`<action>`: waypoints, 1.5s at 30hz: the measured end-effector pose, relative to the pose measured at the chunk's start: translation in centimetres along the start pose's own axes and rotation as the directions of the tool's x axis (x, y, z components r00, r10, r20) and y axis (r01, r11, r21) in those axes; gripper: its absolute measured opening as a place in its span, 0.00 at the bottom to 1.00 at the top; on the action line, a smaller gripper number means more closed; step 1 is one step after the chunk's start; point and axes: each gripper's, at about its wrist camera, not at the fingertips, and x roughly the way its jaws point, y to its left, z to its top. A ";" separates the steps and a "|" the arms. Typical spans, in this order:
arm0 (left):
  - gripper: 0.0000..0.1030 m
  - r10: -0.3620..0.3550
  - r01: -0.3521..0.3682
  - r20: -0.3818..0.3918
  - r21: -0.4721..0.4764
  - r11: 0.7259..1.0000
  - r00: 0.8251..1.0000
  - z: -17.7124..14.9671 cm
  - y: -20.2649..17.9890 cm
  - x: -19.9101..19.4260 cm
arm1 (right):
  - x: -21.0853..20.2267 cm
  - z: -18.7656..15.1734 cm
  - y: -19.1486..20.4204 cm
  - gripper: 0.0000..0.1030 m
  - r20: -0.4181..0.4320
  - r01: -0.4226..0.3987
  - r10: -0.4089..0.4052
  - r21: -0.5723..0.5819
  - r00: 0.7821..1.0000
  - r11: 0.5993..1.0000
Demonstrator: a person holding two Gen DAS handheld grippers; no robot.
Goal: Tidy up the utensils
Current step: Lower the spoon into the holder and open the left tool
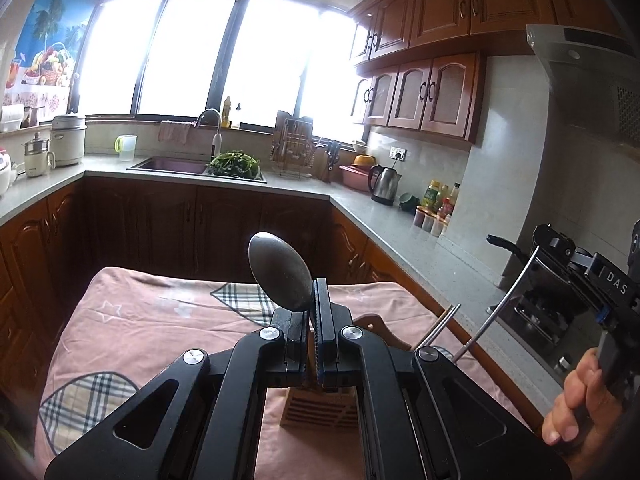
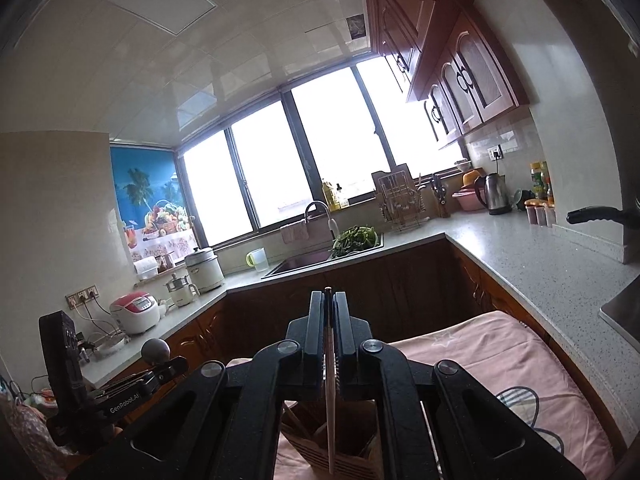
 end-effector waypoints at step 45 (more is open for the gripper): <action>0.02 0.045 -0.024 -0.206 0.102 0.995 0.977 -7.2 -2.3 11.6 | 7.5 -7.4 -4.7 0.04 -0.179 0.080 -0.067 0.066 0.981 0.995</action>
